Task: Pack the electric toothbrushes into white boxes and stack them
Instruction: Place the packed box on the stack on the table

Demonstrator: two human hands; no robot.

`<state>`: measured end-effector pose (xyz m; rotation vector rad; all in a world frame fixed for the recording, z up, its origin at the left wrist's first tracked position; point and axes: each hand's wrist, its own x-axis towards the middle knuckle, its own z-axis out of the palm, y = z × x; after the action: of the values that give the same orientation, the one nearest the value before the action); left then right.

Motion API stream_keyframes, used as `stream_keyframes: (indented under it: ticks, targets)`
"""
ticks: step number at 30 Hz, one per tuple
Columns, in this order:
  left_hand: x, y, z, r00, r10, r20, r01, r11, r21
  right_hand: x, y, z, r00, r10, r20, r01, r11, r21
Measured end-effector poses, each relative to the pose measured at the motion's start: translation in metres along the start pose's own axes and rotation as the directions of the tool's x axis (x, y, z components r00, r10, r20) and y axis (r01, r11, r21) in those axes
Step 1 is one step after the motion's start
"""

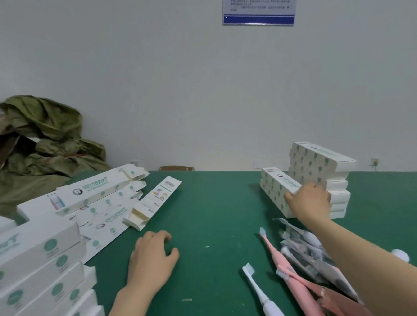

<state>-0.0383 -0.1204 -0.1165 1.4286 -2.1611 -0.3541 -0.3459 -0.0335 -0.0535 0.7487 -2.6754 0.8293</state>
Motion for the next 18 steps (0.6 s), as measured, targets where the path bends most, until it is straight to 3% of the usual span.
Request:
stream_keyframes:
  ticks: [4,7,9,12,15,18]
  targets:
    - [0.020,0.004,-0.016,0.960,-0.195,-0.199,0.183,0.980,-0.077,-0.004,-0.013,-0.012,0.990,-0.143,-0.019,0.132,0.950,-0.284]
    - [0.032,0.003,-0.013,0.942,-0.231,-0.242,0.232,0.972,-0.025,-0.015,-0.027,-0.024,0.954,-0.298,-0.038,0.295,0.954,-0.054]
    - [0.038,0.000,-0.004,0.937,-0.248,-0.246,0.264,0.964,0.036,-0.027,-0.033,-0.034,0.912,-0.401,0.086,0.388,0.912,0.134]
    - [0.053,-0.008,0.003,0.917,-0.338,-0.214,0.367,0.923,0.118,-0.060,-0.039,-0.038,0.743,-0.560,0.367,0.515,0.828,0.221]
    - [0.075,-0.014,-0.004,0.896,-0.385,-0.221,0.419,0.898,0.135,-0.091,-0.046,-0.034,0.575,-0.628,0.524,0.617,0.754,0.227]
    - [0.083,-0.012,-0.008,0.905,-0.360,-0.224,0.394,0.910,0.130,-0.103,-0.048,-0.032,0.511,-0.641,0.573,0.658,0.721,0.219]
